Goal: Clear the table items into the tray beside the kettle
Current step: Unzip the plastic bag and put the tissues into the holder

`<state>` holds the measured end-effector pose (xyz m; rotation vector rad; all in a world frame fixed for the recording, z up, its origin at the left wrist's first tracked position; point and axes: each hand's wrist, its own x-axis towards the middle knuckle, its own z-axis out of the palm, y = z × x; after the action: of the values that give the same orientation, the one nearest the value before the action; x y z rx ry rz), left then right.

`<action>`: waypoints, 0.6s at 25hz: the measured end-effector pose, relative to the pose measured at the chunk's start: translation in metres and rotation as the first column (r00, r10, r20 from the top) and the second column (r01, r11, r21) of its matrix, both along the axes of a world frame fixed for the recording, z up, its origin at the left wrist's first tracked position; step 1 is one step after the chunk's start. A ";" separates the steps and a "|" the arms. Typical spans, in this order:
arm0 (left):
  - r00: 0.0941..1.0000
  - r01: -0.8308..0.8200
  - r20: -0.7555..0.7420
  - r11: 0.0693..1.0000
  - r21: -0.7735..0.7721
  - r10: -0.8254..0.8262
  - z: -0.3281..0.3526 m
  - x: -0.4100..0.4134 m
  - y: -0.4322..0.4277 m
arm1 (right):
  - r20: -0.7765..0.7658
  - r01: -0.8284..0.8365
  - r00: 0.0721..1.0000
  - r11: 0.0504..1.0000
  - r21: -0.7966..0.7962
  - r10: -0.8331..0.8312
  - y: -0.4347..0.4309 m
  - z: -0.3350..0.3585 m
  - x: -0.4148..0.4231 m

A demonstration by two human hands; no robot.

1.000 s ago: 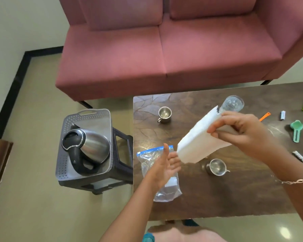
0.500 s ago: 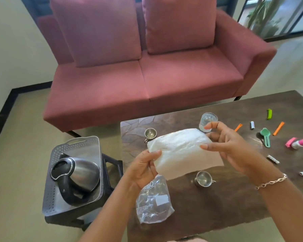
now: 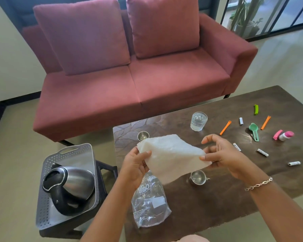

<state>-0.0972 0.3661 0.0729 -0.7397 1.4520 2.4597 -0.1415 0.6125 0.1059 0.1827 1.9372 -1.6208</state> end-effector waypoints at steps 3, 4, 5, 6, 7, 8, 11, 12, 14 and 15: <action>0.994 -0.093 -0.078 0.971 -0.222 0.078 -0.001 0.004 0.000 | -0.046 0.050 0.998 0.998 -0.044 -0.052 0.001 0.001 -0.002; 0.990 -0.111 -0.115 0.958 -0.264 0.083 0.000 0.005 -0.001 | -0.069 0.053 0.996 0.997 -0.047 -0.056 0.001 0.001 -0.003; 0.985 -0.118 -0.153 0.949 -0.293 0.075 0.000 0.007 -0.001 | -0.092 0.050 0.994 0.998 -0.045 -0.054 0.000 0.001 -0.003; 0.982 -0.113 -0.182 0.942 -0.316 0.057 0.001 0.008 -0.001 | -0.115 0.041 0.992 0.998 -0.042 -0.046 0.000 0.001 -0.003; 0.980 -0.099 -0.197 0.934 -0.344 0.031 0.002 0.008 0.000 | -0.136 0.025 0.990 0.999 -0.038 -0.030 0.000 0.001 -0.004; 0.980 -0.084 -0.199 0.923 -0.374 0.009 0.003 0.008 0.001 | -0.155 0.005 0.988 1.000 -0.030 -0.009 0.000 0.001 -0.004; 0.983 -0.049 -0.181 0.905 -0.423 -0.031 0.005 0.006 0.001 | -0.225 -0.019 0.974 1.000 0.019 0.023 0.001 -0.001 -0.006; 0.983 -0.042 -0.180 0.901 -0.432 -0.041 0.006 0.006 0.000 | -0.248 -0.005 0.969 0.999 0.035 0.014 0.001 -0.002 -0.006; 0.981 -0.038 -0.184 0.874 -0.484 -0.059 0.007 0.005 -0.002 | -0.287 0.024 0.958 0.998 0.057 -0.007 0.002 -0.003 -0.007; 0.979 -0.039 -0.189 0.854 -0.519 -0.070 0.007 0.005 -0.003 | -0.308 0.035 0.951 0.997 0.066 -0.013 0.003 -0.005 -0.007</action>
<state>-0.0926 0.3627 0.0801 -0.5627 2.2420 2.1832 -0.1487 0.6155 0.1013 -0.0219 2.2351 -1.6778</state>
